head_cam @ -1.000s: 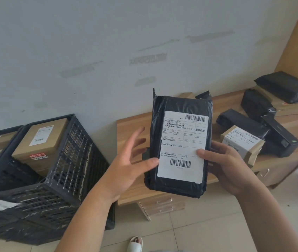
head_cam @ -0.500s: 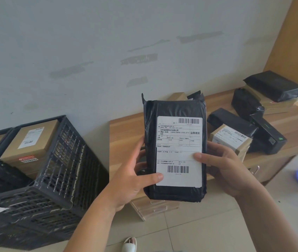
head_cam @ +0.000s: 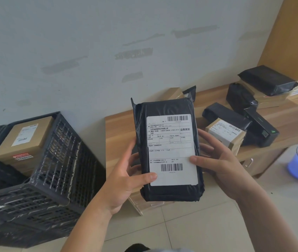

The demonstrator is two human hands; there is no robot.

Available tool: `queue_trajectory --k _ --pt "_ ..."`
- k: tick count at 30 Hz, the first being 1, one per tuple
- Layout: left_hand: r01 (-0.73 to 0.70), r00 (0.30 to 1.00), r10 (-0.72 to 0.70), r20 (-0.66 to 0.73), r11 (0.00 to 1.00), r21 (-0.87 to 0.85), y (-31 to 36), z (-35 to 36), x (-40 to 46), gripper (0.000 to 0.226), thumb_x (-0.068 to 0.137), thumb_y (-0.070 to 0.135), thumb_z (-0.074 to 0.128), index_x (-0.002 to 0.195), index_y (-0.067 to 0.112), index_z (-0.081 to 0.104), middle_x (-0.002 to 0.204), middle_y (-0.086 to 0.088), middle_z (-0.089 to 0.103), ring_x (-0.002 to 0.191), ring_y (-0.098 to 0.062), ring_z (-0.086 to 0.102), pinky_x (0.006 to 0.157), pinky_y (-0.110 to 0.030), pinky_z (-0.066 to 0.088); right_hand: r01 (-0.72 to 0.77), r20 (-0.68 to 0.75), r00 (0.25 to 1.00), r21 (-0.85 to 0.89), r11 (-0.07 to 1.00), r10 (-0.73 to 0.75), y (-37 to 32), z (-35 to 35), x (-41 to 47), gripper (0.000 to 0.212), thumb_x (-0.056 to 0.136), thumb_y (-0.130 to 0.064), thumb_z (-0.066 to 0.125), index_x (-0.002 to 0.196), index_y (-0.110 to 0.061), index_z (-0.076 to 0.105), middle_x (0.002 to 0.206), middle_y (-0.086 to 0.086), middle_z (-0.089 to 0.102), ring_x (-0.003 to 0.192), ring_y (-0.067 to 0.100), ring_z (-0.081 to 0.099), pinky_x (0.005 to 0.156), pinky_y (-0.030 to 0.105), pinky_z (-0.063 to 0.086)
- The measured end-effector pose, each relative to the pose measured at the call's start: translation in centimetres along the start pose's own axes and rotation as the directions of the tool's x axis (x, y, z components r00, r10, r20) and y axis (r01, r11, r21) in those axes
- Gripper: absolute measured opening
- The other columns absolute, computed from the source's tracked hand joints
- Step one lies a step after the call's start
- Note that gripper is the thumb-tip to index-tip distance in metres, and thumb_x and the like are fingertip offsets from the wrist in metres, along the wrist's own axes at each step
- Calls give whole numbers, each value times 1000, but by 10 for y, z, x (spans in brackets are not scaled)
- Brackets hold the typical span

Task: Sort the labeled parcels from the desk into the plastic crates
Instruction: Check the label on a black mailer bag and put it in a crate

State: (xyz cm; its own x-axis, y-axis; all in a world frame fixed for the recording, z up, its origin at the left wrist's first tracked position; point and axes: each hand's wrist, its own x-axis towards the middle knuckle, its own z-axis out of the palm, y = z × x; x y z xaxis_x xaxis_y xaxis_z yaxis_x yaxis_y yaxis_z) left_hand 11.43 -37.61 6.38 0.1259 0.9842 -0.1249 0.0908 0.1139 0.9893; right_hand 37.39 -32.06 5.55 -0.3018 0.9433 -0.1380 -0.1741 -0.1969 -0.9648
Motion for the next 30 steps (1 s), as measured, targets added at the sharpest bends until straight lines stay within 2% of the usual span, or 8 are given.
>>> queue_trajectory --k 5,8,11,13,15,18,22,30 --pt "4 1000 -5 -20 999 -40 -3 -11 -13 87 68 30 89 137 63 48 138 7 66 128 -23 62 107 -54 52 4 36 999 -76 997 -1 -2 17 -1 78 75 -12 89 141 -39 56 124 1 74 113 28 72 99 57 56" --pt "6 998 -9 -62 998 -62 -8 -27 -34 89 69 28 89 138 65 46 138 7 65 127 -21 63 104 -52 54 3 86 996 -101 995 5 -1 39 -1 72 73 -15 81 136 -41 58 121 -3 75 111 26 73 99 55 56" --pt "2 991 -14 -133 996 -87 -15 -52 -65 85 72 24 89 133 68 49 136 7 66 125 -20 64 97 -41 58 -11 162 986 -119 993 31 5 77 0 72 77 -10 78 141 -36 56 123 -1 75 112 26 73 99 54 56" --pt "12 978 -34 -205 994 -108 -20 -69 -93 86 77 12 90 129 69 51 134 9 68 123 -17 66 92 -32 59 -20 225 973 -145 989 52 14 107 -1 70 82 -5 76 143 -34 56 125 1 74 112 27 73 99 52 56" --pt "41 958 -78 -276 990 -136 -28 -85 -128 88 80 6 84 134 65 47 132 10 69 121 -16 67 93 -36 60 -36 289 954 -164 986 83 23 139 -6 71 83 -2 74 143 -35 56 126 2 73 113 28 73 98 50 55" --pt "80 914 -143 -379 981 -177 -40 -109 -188 89 81 8 85 139 61 43 132 9 69 121 -13 67 97 -40 58 -71 392 909 -184 980 140 40 193 -19 73 81 -1 74 143 -35 56 130 0 72 112 27 73 98 51 55" --pt "96 849 -187 -494 975 -202 -47 -126 -255 89 76 16 89 131 70 46 130 15 69 119 -9 67 98 -38 56 -105 471 862 -197 975 187 57 249 -42 74 82 6 72 143 -35 57 131 -3 71 111 29 73 96 50 56" --pt "77 746 -240 -622 958 -278 -68 -140 -366 83 72 20 84 124 76 50 132 15 67 120 -13 67 100 -44 57 -113 589 773 -234 966 233 88 332 -101 70 72 -1 75 132 -34 63 120 -5 76 108 23 75 83 32 63"
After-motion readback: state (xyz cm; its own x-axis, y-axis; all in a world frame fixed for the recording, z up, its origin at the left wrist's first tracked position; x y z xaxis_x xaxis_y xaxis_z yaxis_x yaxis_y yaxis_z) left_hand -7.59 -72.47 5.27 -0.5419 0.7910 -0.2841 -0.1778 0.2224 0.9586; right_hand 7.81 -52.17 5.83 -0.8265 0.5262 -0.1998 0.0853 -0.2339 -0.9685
